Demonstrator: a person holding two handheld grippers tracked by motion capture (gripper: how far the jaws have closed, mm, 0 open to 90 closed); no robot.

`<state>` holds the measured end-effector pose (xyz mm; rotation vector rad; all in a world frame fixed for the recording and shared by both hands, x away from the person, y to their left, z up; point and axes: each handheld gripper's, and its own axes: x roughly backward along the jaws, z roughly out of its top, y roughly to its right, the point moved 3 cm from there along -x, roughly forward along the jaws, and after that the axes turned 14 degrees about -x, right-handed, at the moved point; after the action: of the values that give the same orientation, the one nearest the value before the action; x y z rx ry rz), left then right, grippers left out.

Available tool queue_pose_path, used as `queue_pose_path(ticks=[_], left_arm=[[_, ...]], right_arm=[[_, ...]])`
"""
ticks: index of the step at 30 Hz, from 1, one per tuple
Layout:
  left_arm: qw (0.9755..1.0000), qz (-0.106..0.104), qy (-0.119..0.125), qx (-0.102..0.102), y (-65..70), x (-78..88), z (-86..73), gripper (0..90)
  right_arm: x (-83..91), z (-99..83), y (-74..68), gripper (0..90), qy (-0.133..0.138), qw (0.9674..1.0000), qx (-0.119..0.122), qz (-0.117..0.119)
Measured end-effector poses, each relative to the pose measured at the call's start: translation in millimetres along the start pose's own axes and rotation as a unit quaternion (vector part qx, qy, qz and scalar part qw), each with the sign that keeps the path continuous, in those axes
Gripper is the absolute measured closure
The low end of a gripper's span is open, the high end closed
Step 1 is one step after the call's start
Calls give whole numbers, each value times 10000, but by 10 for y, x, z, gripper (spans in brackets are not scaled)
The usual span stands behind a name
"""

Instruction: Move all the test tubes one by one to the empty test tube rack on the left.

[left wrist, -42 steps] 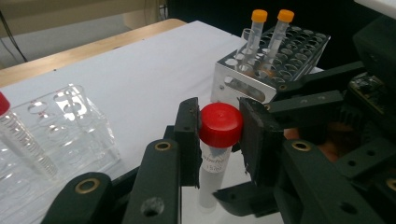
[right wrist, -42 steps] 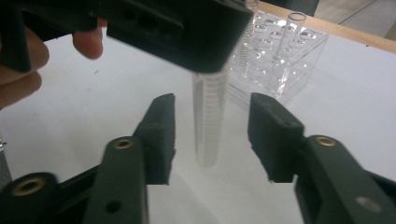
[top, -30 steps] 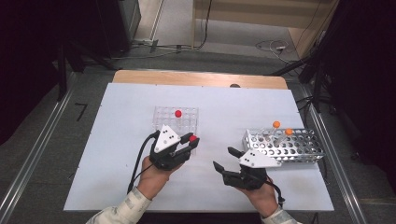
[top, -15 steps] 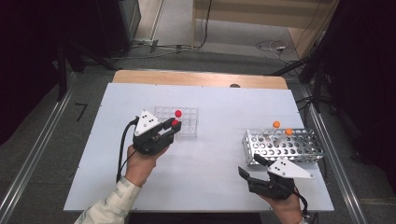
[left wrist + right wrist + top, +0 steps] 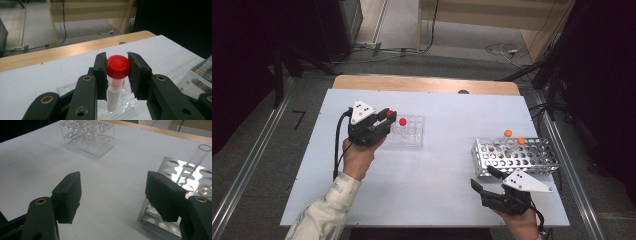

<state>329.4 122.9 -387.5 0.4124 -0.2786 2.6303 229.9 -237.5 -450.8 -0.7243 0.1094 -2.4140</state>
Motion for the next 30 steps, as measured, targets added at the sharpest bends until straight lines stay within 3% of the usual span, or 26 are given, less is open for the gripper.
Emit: queue_pose_path(ticks=[12,30], left_arm=[[9998,199,-65,-20,-49,-197,-6,701],[9994,261,-175,-167,82,-298,-228,699]], right_arm=[[1,-3,-3,281,-9,10000,-10,9],[-13,-9,-6,282,-40,10000,10,20]])
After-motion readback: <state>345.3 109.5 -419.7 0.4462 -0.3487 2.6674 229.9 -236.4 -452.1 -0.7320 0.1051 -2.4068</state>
